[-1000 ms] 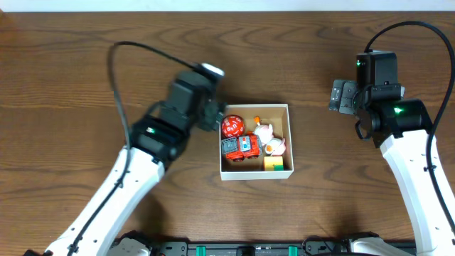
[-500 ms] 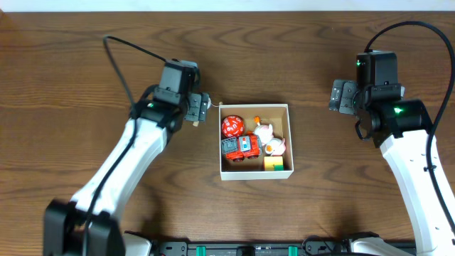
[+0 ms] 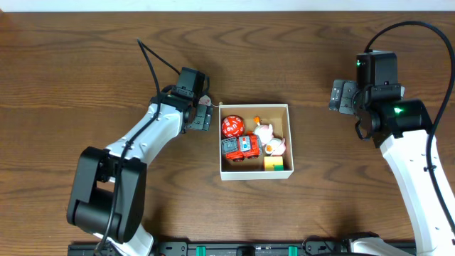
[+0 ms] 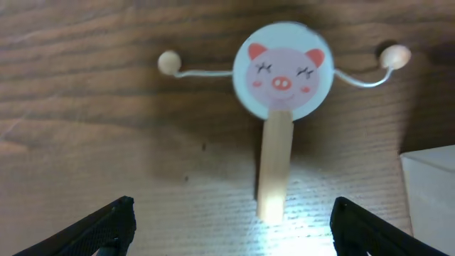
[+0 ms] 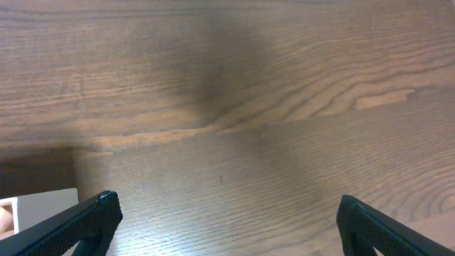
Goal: Pack container
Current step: 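Move the left gripper to the wooden pig toy and grasp its stick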
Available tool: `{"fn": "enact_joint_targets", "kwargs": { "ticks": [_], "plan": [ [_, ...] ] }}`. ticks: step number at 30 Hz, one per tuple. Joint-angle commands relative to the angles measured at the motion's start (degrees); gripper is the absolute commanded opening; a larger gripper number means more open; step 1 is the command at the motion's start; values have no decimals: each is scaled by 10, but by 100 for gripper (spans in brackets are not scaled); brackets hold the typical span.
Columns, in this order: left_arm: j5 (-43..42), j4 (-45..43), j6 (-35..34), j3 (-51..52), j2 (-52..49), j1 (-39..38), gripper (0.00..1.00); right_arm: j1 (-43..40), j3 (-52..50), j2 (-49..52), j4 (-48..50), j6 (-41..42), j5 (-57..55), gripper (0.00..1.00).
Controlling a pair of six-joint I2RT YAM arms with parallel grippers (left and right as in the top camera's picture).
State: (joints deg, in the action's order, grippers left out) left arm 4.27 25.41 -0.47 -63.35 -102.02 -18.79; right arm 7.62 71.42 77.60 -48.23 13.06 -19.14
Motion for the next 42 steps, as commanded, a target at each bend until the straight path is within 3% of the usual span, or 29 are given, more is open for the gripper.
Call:
{"fn": "enact_joint_targets", "kwargs": {
  "ticks": [1,26,30,34,39,42],
  "plan": [
    [-37,-13,47,-6,-10,3,88,-5,3,-8,0,9,-8,99],
    [-51,-70,54,-6,-69,3,82,-5,3,-8,0,9,-8,99],
    [-51,-71,54,-6,-76,3,63,-5,3,-8,0,9,-7,99],
    [-51,-76,54,-6,-86,3,60,-5,3,-8,0,9,-8,99],
    [-51,-76,54,-6,-92,3,34,-5,3,-8,0,9,-7,99],
    [-51,-77,54,-6,-92,3,31,-5,3,-8,0,9,-7,99]
  ]
}}
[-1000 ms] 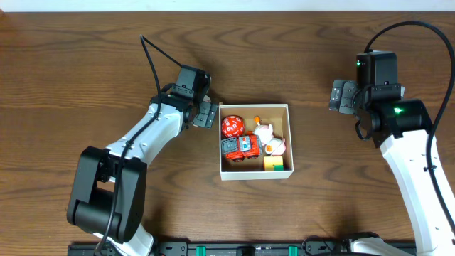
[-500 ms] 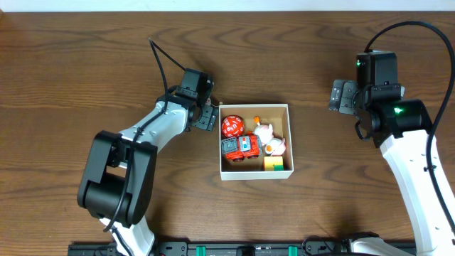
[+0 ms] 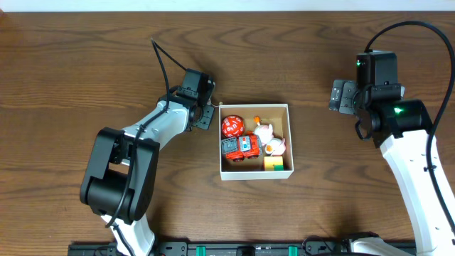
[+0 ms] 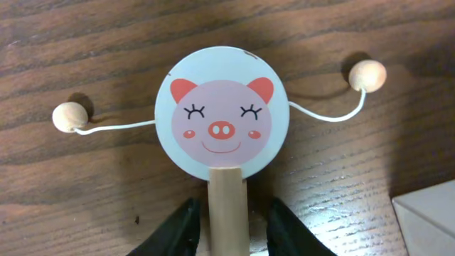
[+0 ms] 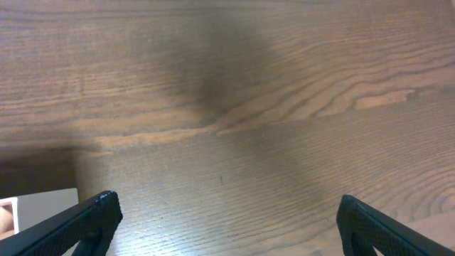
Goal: Pack container
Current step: 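Move the left gripper to the wooden pig toy and grasp its stick, then carry the pig toy with the left gripper and lower it into the box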
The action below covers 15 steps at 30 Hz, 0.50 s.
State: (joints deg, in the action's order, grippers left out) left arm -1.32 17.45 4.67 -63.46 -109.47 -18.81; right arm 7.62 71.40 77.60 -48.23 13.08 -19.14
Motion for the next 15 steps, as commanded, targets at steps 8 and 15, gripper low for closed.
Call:
{"fn": "enact_joint_targets", "kwargs": {
  "ticks": [8,15],
  "plan": [
    [25,12,2,-5,4,3,6,-5,3,-8,0,8,-8,99],
    [87,33,3,-5,69,3,6,-5,3,-8,0,8,-7,99]
  ]
}}
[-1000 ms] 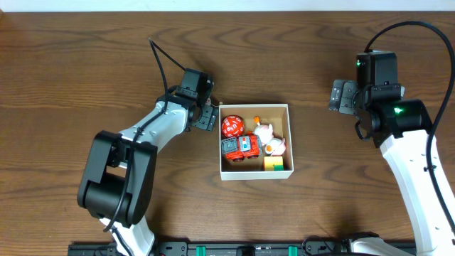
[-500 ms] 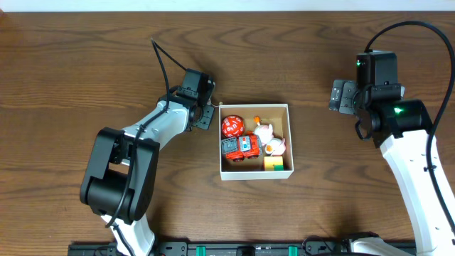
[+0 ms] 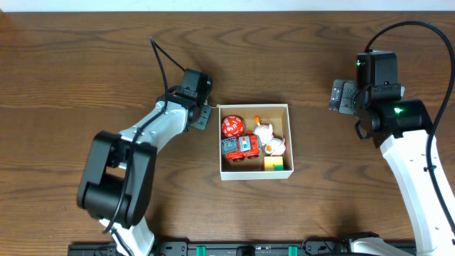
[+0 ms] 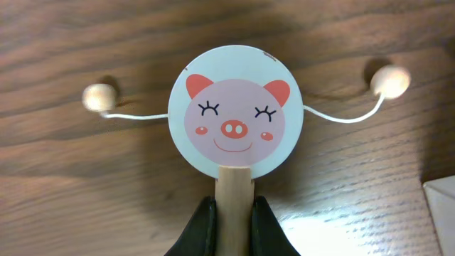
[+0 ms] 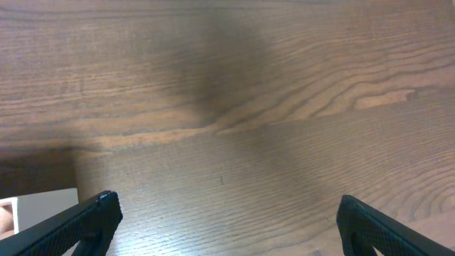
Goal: Pack container
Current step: 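Carry the pig toy with the left gripper and lower it into the box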
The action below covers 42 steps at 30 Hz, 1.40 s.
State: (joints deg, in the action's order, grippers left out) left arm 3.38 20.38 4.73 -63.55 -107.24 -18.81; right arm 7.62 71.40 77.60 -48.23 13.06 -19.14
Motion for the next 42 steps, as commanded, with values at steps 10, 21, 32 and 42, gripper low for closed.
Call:
{"fn": "enact_joint_targets", "kwargs": {
  "ticks": [10,21,32,42],
  "plan": [
    [4,35,-35,-5,202,-6,6,-5,3,-8,0,9,-8,99],
    [-110,88,-35,-5,324,-101,6,-4,3,-8,0,9,-8,99],
    [-109,81,77,-4,290,-205,6,-4,3,-8,0,9,-7,99],
    [-109,51,232,-4,194,-235,6,-4,3,-8,0,9,-7,99]
  ]
}}
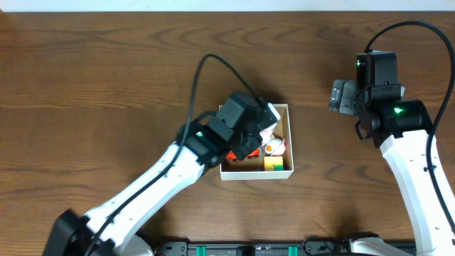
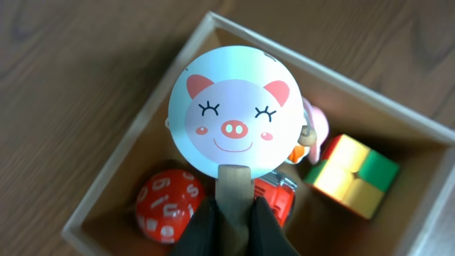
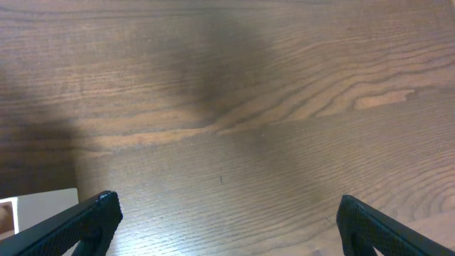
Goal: Pack container
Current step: 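Carry the pig toy with the left gripper and lower it into the box, then release the pig toy and lift the left gripper away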
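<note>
My left gripper (image 2: pixel 232 226) is shut on the wooden handle of a pig-face rattle drum (image 2: pixel 237 112), held in the air over the white box (image 1: pixel 284 107). Inside the box lie a red numbered die (image 2: pixel 163 210), a red toy truck (image 2: pixel 279 201), a pink-and-white toy (image 2: pixel 316 121) and a yellow-green cube (image 2: pixel 352 175). In the overhead view the left arm (image 1: pixel 238 128) covers the box's left half, where only the box's right side shows. My right gripper (image 3: pixel 226 220) is open over bare table to the right of the box.
The brown wooden table (image 1: pixel 106 64) surrounds the box. A white corner of the box (image 3: pixel 35 206) shows at the lower left of the right wrist view. A black rail (image 1: pixel 249 249) runs along the table's front edge.
My left gripper, still shut on the drum's handle, has gone from the table left of the box to a spot above the box, the drum lifted with it. The right arm is unchanged.
At first my left gripper stood open over the pig drum lying on the table left of the box. Then its fingers were close around the handle, then shut on it. Now the drum hangs over the box's contents. The right gripper stayed open and still.
</note>
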Available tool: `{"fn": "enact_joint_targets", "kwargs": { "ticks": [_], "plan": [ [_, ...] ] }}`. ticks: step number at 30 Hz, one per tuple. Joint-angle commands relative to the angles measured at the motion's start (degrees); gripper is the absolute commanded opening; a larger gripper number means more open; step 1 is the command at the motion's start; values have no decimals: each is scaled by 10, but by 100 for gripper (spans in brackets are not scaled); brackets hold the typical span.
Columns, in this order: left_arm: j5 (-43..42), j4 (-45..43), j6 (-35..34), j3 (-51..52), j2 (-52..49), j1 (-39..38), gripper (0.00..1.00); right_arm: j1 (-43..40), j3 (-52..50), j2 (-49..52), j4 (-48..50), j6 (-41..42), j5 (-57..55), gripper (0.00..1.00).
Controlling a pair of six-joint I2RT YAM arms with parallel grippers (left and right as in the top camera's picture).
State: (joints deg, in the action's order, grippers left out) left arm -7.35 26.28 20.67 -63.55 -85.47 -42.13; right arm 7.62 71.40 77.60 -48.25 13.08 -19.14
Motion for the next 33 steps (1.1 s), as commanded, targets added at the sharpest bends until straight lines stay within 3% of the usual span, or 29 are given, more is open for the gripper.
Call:
{"fn": "enact_joint_targets", "kwargs": {
  "ticks": [1,12,16,19,22,25,33],
  "plan": [
    [-2,-14,90,-4,-36,-1,6,-4,3,-8,0,8,-7,99],
    [-2,-56,199,-4,-101,-1,10,-4,3,-8,0,8,-5,99],
    [-2,-63,234,-4,-108,-1,17,-4,3,-8,0,8,-5,99],
    [-2,-71,237,-4,-112,-1,26,-4,3,-8,0,8,-5,99],
    [-2,-76,236,-4,-112,-1,54,-4,3,-8,0,8,-5,99],
    [2,-82,227,-5,-110,-1,72,-4,3,-8,0,8,-5,99],
    [70,-117,116,-5,-49,2,88,-4,3,-8,0,8,-5,99]
  ]
}}
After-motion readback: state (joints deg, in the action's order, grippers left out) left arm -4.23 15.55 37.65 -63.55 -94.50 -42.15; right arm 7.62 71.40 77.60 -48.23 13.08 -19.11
